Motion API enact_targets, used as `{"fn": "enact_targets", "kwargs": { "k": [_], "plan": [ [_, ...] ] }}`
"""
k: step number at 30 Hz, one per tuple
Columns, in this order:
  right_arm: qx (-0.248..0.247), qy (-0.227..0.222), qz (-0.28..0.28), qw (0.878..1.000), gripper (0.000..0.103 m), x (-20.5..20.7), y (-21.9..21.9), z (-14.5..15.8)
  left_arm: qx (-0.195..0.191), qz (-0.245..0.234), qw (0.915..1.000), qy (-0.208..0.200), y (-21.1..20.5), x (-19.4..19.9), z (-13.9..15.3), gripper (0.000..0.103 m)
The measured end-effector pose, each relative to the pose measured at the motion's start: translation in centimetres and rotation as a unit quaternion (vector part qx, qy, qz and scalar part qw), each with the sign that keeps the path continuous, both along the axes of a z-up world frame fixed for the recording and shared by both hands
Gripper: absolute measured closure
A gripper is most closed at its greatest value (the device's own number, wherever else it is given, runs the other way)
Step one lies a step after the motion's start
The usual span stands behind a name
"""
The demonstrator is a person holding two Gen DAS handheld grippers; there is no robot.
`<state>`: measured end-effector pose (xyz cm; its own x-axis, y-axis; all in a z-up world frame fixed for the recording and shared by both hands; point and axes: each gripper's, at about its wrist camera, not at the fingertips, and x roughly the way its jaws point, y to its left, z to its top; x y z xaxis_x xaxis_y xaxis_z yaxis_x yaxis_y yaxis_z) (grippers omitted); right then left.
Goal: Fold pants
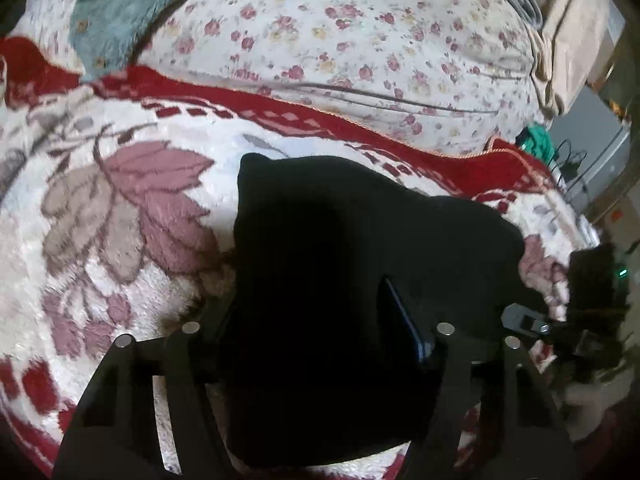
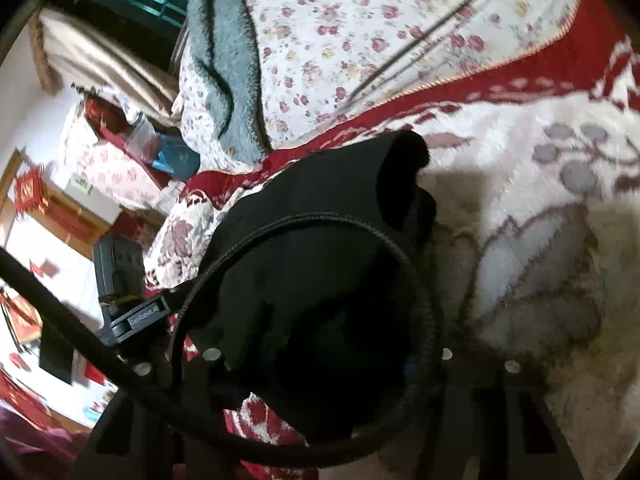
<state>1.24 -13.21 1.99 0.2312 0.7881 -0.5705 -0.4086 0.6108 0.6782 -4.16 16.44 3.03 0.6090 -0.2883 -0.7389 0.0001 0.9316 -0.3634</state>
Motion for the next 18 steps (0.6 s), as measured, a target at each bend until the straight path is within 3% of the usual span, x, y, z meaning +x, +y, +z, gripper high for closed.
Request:
{"fn": "enact_targets", "kwargs": {
  "k": [7,18],
  "plan": [
    [0.008,-0.028,0.001,1.000,0.054,-0.5,0.0,1.5,-0.011,0.010,0.9998,-0.010,0.3,-0.3,1.1,0.056],
    [0.017,-0.047,-0.006,0.999,0.054,0.2,0.1,3.4,-0.010,0.013,0.9991,-0.038,0.4,0.0,3.6,0.059]
  ]
}}
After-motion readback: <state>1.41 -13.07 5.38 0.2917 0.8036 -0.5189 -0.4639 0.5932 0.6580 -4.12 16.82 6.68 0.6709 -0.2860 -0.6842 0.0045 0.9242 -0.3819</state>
